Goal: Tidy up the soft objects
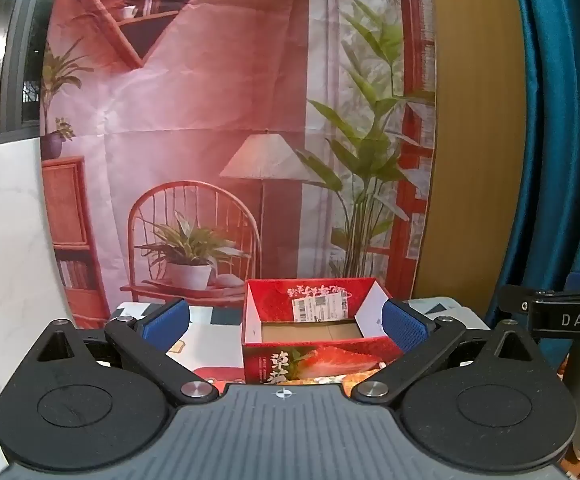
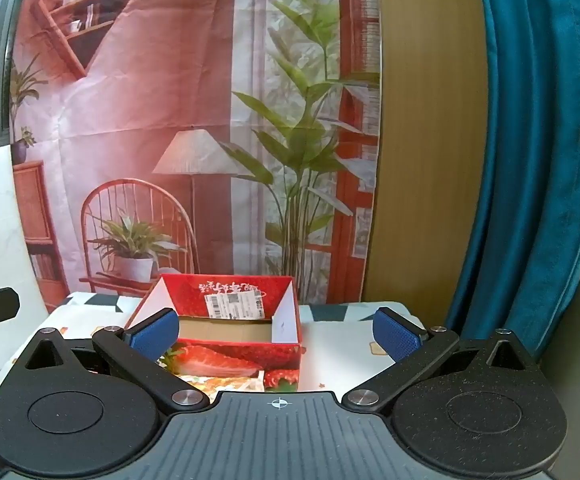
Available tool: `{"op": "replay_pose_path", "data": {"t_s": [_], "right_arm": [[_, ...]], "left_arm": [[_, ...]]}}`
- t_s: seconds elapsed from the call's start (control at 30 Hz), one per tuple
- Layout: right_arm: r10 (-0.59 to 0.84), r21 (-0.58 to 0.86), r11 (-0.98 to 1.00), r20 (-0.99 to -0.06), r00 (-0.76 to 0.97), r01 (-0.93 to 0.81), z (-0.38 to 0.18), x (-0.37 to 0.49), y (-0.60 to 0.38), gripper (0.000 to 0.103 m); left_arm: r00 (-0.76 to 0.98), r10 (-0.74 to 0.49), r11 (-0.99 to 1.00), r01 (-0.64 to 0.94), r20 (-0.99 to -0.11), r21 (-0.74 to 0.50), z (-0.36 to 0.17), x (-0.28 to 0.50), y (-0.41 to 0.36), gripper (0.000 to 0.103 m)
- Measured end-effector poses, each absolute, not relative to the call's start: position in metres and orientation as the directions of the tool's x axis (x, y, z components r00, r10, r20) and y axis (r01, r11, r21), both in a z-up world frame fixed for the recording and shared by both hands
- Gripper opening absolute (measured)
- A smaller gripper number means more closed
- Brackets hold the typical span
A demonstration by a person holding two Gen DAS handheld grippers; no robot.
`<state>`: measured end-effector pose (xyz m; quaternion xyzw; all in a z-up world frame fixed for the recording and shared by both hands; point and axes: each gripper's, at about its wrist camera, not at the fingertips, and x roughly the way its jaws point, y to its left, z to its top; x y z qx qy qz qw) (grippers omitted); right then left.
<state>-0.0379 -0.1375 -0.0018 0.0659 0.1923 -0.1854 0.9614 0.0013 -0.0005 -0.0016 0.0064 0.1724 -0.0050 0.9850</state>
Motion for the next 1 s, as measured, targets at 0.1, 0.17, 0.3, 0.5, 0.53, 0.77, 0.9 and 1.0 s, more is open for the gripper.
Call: {"op": "replay_pose_path", "data": {"t_s": [0.1,0.17,0.3,0.5,0.53,0.77,0.9,1.0], "right_arm": [[-0.333,0.053,0.922,-0.394,0.857,0.382,-0.0019,-0.038,-0.1369,0.103],[-0.333,0.052,0.922,-0.394,0.856,0.383,-0.002,-0.038,-0.1372,0.103],[-0.336,0.052,0.921,-0.393,0.856,0.385,-0.0017,-0.0389,-0.1371,0.103],[-0.335,0.047,0.923,-0.389,0.858,0.382,-0.0012,-0.0382,-0.1361,0.103],[-0.335,0.048,0.923,-0.39,0.858,0.382,-0.0016,-0.0379,-0.1369,0.103],[-0.335,0.048,0.923,-0.39,0.857,0.382,-0.001,-0.0371,-0.1375,0.103],[-0.335,0.047,0.923,-0.39,0.858,0.382,-0.0006,-0.0368,-0.1374,0.103],[-0.334,0.047,0.923,-0.391,0.857,0.381,0.0,-0.0365,-0.1374,0.103]], "left_arm": [[0.94,-0.011,1.0,0.016,-0.342,0.011,-0.0006,0.0024,-0.0009,0.103],[0.941,-0.014,1.0,0.019,-0.338,0.011,0.0014,-0.0003,-0.0003,0.103],[0.938,-0.01,1.0,0.018,-0.346,0.02,-0.0021,0.0053,0.0013,0.103],[0.939,-0.005,1.0,0.012,-0.345,0.018,0.0008,0.0035,0.0007,0.103],[0.939,-0.004,1.0,0.011,-0.344,0.019,0.0005,0.0037,-0.0001,0.103],[0.939,-0.003,1.0,0.01,-0.343,0.019,0.0004,0.0032,-0.0006,0.103],[0.939,-0.003,1.0,0.01,-0.344,0.017,0.0004,0.0034,-0.0004,0.103],[0.939,-0.004,1.0,0.01,-0.344,0.017,0.0004,0.0033,-0.0001,0.103]]}}
